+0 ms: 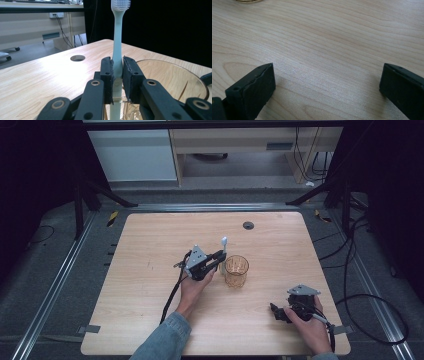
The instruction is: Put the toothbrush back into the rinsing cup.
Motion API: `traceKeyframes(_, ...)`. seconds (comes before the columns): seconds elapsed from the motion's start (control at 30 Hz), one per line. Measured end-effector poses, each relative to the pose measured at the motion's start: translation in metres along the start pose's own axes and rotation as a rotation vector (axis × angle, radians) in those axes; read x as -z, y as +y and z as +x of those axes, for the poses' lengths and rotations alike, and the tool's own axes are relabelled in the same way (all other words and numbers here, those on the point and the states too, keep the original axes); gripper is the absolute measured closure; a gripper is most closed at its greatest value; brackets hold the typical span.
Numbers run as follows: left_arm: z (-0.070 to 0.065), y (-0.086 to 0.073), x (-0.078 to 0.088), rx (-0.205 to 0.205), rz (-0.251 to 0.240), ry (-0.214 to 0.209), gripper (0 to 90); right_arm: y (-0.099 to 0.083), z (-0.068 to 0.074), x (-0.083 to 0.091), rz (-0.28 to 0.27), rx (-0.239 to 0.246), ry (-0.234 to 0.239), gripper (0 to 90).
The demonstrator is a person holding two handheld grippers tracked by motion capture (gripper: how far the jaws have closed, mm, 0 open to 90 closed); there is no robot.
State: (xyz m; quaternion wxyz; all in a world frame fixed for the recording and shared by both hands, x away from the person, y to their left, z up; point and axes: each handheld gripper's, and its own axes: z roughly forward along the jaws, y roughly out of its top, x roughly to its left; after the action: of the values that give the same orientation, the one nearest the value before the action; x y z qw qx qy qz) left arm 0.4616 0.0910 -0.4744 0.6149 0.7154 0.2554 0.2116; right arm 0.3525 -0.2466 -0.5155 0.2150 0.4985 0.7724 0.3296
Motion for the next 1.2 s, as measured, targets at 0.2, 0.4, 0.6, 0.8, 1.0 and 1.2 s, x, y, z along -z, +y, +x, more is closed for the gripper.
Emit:
traceKeyframes(0.2,0.001,0.000,0.001,0.005,0.015,0.003,77.8,0.000,0.000,0.000,0.000,0.001,0.001,0.6)
traceKeyframes(0.4,0.001,-0.001,0.000,0.016,0.037,0.000,70.9,0.000,0.000,0.000,0.000,0.000,0.000,0.6)
traceKeyframes(0.6,0.001,0.001,0.002,0.027,0.044,0.005,60.3,0.000,0.000,0.000,0.000,0.001,0.001,0.7)
traceKeyframes(0.8,0.003,0.005,0.008,0.029,0.054,0.006,48.0,0.000,0.000,0.000,0.000,0.000,0.000,0.7)
traceKeyframes(1.0,0.005,0.007,0.011,0.033,0.079,0.000,35.1,0.000,0.000,0.000,0.000,0.000,0.000,0.6)
traceKeyframes(1.2,0.006,0.009,0.013,0.025,0.105,0.008,27.6,0.000,0.000,0.000,0.000,0.001,0.001,0.6)
